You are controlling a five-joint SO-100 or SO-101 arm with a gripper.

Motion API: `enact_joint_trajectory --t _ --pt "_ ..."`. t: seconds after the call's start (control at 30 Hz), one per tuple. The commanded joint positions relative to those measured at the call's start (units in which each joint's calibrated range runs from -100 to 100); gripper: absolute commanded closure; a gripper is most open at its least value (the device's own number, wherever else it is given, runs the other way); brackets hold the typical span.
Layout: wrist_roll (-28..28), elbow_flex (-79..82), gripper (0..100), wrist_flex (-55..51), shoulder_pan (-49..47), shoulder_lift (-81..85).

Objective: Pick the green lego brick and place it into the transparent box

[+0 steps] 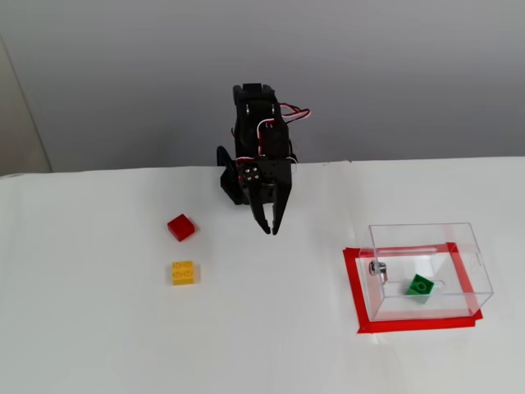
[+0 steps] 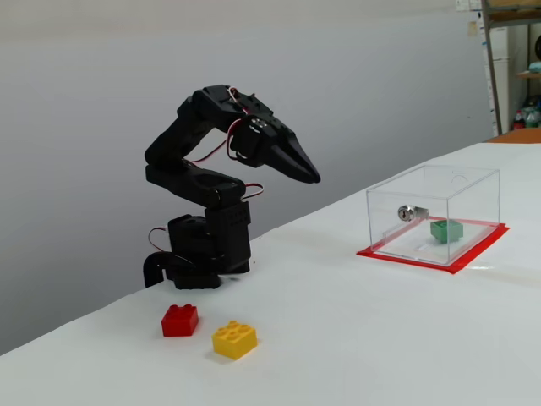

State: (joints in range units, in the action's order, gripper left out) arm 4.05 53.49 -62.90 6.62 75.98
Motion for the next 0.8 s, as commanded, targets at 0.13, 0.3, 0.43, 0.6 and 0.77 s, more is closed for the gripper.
enact_joint_trajectory --t 0.13,0.3,0.43,0.6,0.77 --pt "-0.14 8.09 98 0.67 1.92 7.05" --pt "-0.14 15.41 98 0.67 1.69 15.45" --pt "-0.14 21.29 98 0.67 1.99 22.57" --pt "-0.14 26.35 98 1.80 2.14 23.76" --pt "-0.14 34.67 98 8.07 2.21 23.76"
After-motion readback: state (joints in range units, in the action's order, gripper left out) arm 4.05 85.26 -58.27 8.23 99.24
